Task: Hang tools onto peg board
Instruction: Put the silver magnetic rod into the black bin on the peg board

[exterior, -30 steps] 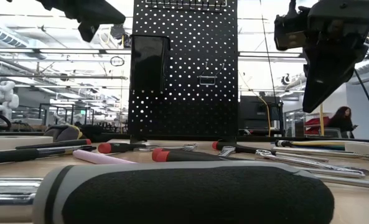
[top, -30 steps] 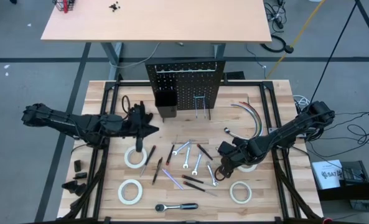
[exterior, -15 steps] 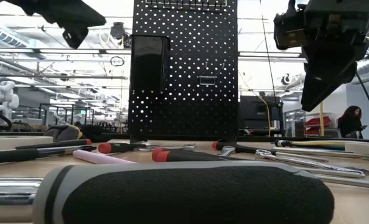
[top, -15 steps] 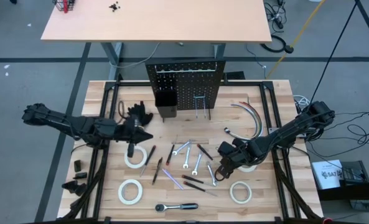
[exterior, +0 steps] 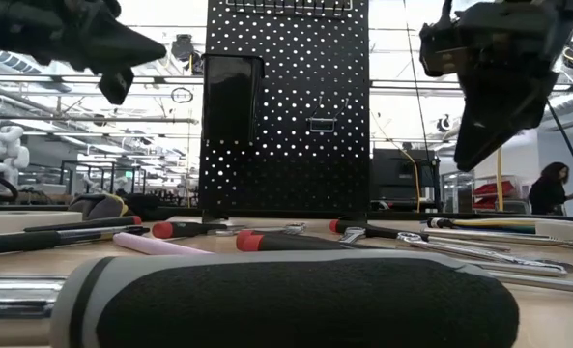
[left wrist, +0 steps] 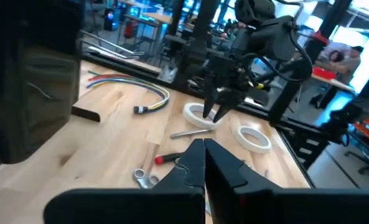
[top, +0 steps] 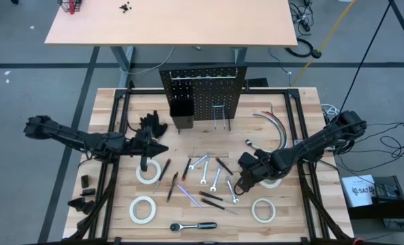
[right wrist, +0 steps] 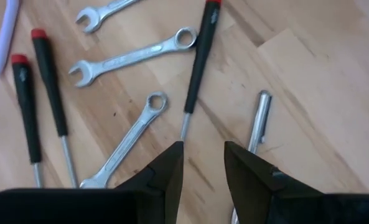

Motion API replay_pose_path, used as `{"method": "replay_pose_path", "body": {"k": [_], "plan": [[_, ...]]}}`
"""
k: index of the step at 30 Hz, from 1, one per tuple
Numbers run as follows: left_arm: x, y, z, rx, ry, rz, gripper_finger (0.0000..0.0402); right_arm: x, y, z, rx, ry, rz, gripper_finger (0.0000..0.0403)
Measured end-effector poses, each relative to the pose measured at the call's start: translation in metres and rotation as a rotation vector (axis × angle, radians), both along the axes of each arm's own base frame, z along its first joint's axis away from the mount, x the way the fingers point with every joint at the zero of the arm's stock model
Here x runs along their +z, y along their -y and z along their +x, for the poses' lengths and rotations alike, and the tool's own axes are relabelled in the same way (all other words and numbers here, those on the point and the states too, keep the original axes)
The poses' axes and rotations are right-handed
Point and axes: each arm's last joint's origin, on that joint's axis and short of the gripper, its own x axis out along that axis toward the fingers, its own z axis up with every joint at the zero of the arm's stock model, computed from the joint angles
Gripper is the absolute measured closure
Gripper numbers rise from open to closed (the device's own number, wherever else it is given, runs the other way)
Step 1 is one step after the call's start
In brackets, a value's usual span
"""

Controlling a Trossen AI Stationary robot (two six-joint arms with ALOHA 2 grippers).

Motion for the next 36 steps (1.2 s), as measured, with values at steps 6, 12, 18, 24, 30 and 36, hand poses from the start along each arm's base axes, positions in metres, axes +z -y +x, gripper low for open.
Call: {"method": "replay_pose_path", "body": {"k": [6, 12, 18, 24, 30, 36], "plan": [[0.002, -0.005, 0.001, 0.008, 0.056, 0.036, 0.0401, -0.001, 0.004, -0.001, -0.056, -0.019, 0.01, 0.0293], [0.002, -0.007, 0.001, -0.007, 0.056, 0.039, 0.0402, -0.002, 0.005, -0.004, -0.116, -0.046, 0.022, 0.0293], [0.001, -0.006, 0.001, -0.009, 0.048, 0.046, 0.0402, -0.002, 0.005, -0.004, -0.122, -0.044, 0.026, 0.0293], [-0.002, -0.007, 0.002, 0.008, 0.025, 0.045, 0.04, -0.002, 0.005, -0.004, -0.121, -0.04, 0.029, 0.0293], [-0.008, -0.007, 0.007, 0.024, -0.022, 0.053, 0.0363, -0.006, 0.005, -0.005, -0.121, -0.038, 0.031, 0.0293], [-0.013, -0.007, 0.011, 0.047, -0.055, 0.058, 0.0337, -0.023, 0.008, -0.012, -0.119, -0.049, 0.033, 0.0293]]}}
